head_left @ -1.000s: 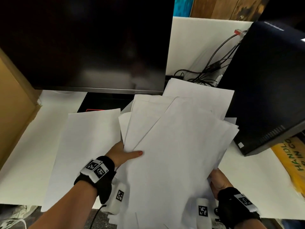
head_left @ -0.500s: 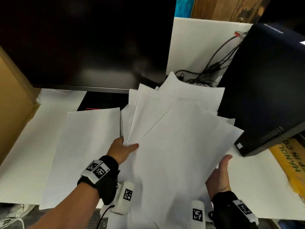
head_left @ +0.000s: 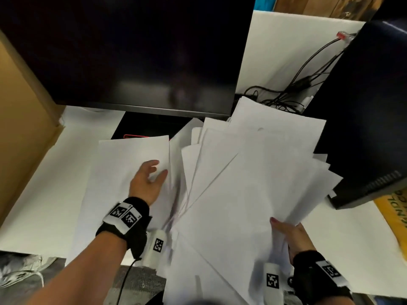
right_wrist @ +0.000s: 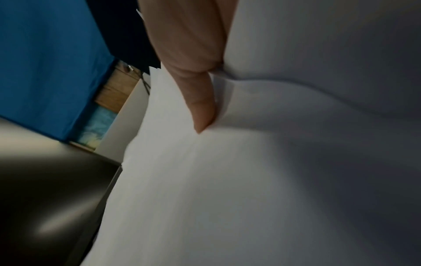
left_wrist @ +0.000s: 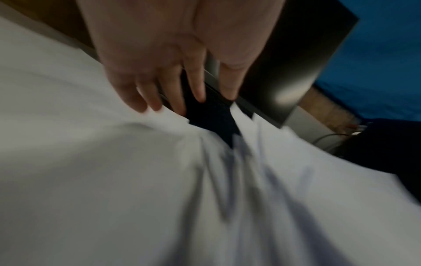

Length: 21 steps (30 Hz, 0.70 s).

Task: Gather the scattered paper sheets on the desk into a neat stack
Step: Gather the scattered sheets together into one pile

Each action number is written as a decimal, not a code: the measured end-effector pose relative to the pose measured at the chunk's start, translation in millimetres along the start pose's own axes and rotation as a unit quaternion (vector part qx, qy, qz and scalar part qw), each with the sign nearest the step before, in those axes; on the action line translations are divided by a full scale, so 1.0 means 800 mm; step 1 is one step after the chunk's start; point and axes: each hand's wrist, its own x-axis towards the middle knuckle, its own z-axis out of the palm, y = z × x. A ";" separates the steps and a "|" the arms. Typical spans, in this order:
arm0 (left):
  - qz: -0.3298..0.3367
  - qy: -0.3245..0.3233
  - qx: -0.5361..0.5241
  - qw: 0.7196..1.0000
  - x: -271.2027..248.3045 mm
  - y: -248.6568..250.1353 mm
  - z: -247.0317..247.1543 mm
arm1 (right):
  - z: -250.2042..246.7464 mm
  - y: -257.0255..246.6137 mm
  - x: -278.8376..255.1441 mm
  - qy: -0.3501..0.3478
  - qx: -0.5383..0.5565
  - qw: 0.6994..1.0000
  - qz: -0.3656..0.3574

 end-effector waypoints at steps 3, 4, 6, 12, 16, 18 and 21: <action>-0.090 0.141 0.173 0.971 0.021 -0.037 -0.056 | -0.005 -0.002 -0.004 0.002 0.030 0.999 0.011; -0.136 0.149 0.216 0.955 0.024 -0.046 -0.073 | -0.007 0.000 -0.003 -0.013 0.039 0.999 0.015; -0.198 0.131 0.271 0.933 0.027 -0.063 -0.095 | -0.010 0.005 0.003 -0.024 0.053 0.998 0.034; -0.156 0.091 0.172 0.968 0.029 -0.058 -0.083 | -0.015 0.008 0.008 -0.062 0.088 0.992 0.064; -0.080 0.026 0.160 0.984 0.024 -0.035 -0.054 | -0.017 0.004 0.008 -0.072 0.093 0.990 0.074; -0.071 -0.012 0.143 0.987 0.026 -0.027 -0.040 | -0.016 0.002 0.006 -0.071 0.103 0.989 0.076; -0.068 0.007 0.127 0.990 0.030 -0.015 -0.036 | -0.016 0.004 0.008 -0.070 0.095 0.990 0.075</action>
